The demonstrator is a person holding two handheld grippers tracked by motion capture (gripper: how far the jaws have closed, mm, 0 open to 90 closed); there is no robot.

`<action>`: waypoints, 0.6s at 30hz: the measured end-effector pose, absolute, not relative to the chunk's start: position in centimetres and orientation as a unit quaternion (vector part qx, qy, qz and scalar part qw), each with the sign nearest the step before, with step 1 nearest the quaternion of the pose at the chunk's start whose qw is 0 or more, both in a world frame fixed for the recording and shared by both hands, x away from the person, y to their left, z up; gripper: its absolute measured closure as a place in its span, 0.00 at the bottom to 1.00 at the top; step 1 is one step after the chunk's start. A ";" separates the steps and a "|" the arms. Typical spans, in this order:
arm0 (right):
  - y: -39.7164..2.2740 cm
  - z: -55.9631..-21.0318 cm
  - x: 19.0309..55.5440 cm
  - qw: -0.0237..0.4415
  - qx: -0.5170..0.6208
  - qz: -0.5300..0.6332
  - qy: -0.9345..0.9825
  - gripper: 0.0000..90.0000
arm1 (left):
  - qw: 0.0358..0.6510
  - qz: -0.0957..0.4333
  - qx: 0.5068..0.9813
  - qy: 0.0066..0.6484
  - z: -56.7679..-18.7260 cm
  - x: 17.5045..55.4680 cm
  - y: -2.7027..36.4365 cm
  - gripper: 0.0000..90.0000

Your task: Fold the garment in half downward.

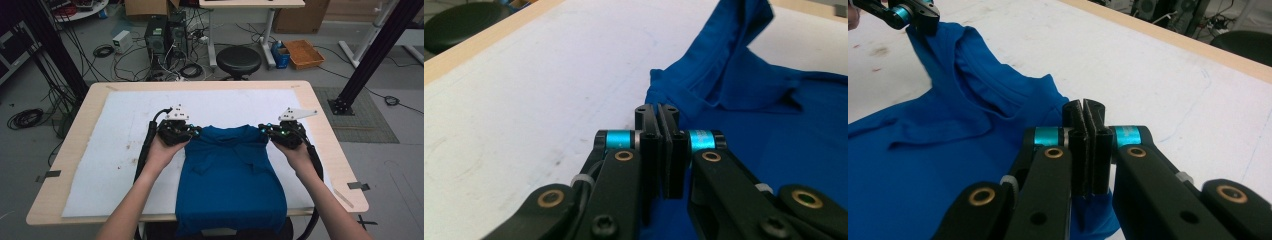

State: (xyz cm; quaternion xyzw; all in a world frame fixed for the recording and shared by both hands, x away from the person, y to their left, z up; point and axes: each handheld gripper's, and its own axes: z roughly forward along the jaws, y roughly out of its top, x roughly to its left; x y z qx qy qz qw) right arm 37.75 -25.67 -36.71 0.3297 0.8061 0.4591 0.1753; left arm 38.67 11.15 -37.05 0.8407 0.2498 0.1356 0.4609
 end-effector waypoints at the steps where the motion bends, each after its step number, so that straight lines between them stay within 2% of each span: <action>1: -25.7 -36.7 37.2 0.176 0.327 0.461 0.806 1.00 | 0.461 0.138 0.842 0.245 -37.0 38.1 11.1 0.98; 7: -25.7 -37.2 34.1 0.184 0.318 0.457 0.810 1.00 | 0.461 0.147 0.848 0.218 -37.1 34.9 11.1 0.98; 18: -26.1 -38.4 29.0 0.186 0.298 0.448 0.823 1.00 | 0.437 0.150 0.869 0.175 -39.5 30.8 11.1 0.98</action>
